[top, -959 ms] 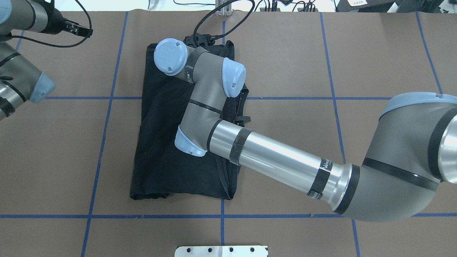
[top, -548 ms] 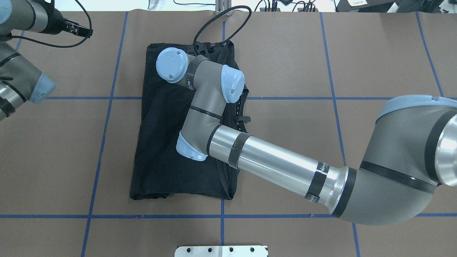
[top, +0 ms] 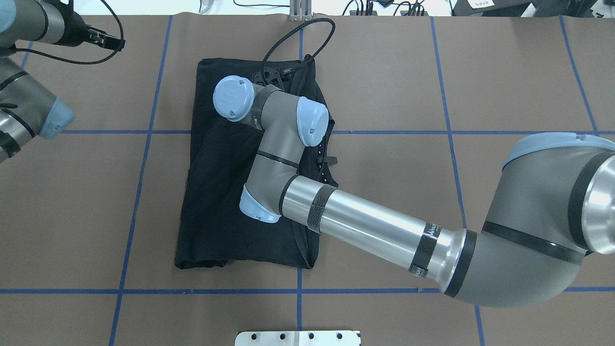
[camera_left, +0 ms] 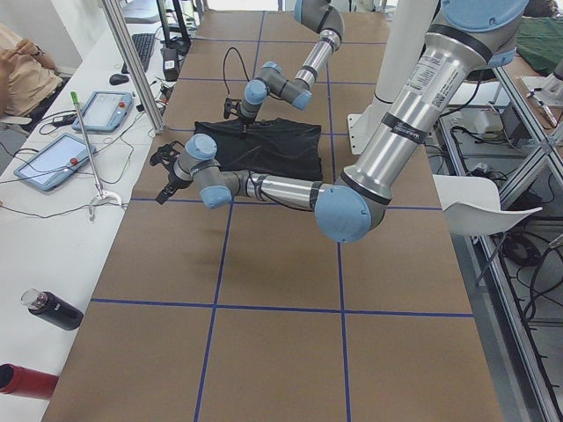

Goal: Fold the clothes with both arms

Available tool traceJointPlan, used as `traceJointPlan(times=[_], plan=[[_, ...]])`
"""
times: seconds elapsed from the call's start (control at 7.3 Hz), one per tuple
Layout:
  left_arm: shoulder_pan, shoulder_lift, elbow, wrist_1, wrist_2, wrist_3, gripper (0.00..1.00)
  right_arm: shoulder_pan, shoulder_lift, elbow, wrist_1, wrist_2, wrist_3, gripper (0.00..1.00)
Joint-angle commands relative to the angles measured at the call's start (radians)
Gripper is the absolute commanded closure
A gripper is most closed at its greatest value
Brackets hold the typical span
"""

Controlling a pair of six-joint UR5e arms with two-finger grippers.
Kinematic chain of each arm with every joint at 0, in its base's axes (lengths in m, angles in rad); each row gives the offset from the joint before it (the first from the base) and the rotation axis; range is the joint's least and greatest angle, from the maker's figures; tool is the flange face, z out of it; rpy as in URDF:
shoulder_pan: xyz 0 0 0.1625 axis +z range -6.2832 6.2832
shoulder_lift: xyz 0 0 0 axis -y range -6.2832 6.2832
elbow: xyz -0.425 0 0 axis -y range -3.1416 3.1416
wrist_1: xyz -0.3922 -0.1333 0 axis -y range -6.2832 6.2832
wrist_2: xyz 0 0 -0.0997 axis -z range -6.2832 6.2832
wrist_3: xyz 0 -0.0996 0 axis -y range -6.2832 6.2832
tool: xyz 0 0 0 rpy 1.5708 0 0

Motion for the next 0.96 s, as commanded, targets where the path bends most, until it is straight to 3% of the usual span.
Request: traceJointPlan(times=[0.0,0.41,0.82], plan=[[0.001,0.001,-0.001,0.000,-0.001,0.000,0.00,0.007,-0.002,0.002,-0.067,-0.002,-0.038,0.00],[0.001,0.001,-0.003,0.000,-0.001,0.000,0.00,0.043,-0.002,0.058,-0.169,-0.004,-0.123,0.00],[0.001,0.007,-0.006,-0.002,0.001,0.000,0.00,0.056,-0.107,0.156,-0.217,-0.010,-0.148,0.00]])
